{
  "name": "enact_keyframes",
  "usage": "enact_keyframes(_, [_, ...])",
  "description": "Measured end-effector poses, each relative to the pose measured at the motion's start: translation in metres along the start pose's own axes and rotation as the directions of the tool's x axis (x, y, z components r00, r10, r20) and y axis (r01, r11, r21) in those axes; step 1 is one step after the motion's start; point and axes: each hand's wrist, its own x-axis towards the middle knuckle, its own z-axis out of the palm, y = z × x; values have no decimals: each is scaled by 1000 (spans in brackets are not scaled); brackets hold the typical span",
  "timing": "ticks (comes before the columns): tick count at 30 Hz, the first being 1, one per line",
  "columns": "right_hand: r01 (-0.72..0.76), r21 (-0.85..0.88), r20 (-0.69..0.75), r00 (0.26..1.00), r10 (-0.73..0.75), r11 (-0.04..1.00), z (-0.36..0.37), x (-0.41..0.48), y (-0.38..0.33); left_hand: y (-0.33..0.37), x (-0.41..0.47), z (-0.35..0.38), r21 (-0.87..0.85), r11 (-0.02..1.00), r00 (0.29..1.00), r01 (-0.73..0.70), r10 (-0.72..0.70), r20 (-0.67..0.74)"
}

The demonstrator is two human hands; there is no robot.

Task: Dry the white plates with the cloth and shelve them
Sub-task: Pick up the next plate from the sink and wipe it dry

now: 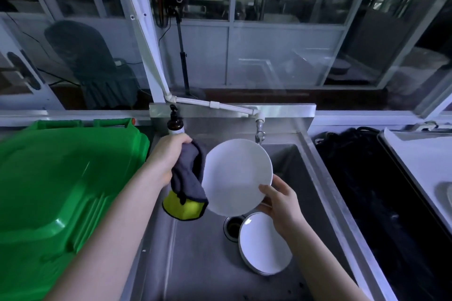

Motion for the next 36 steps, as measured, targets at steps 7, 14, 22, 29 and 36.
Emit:
enact_keyframes(7, [24, 30, 134, 991, -28, 999, 15, -6, -22, -16, -39, 43, 516, 677, 714, -525, 19, 700])
enact_keyframes(14, [84, 62, 211, 973, -95, 995, 2, -10, -50, -37, -57, 43, 533, 86, 489, -841, 542, 684])
enact_keyframes(22, [116, 64, 242, 962, -128, 991, 1, -6, -62, -31, -61, 73, 597, 212, 587, -774, 594, 550])
enact_keyframes(29, [164, 76, 204, 963, -176, 984, -3, 5, -72, -21, -39, 73, 840, 144, 805, -523, 407, 431])
enact_keyframes(36, [169, 139, 143, 972, -189, 976, -15, 20, -83, -24, -68, 87, 626, 220, 609, -748, 604, 515])
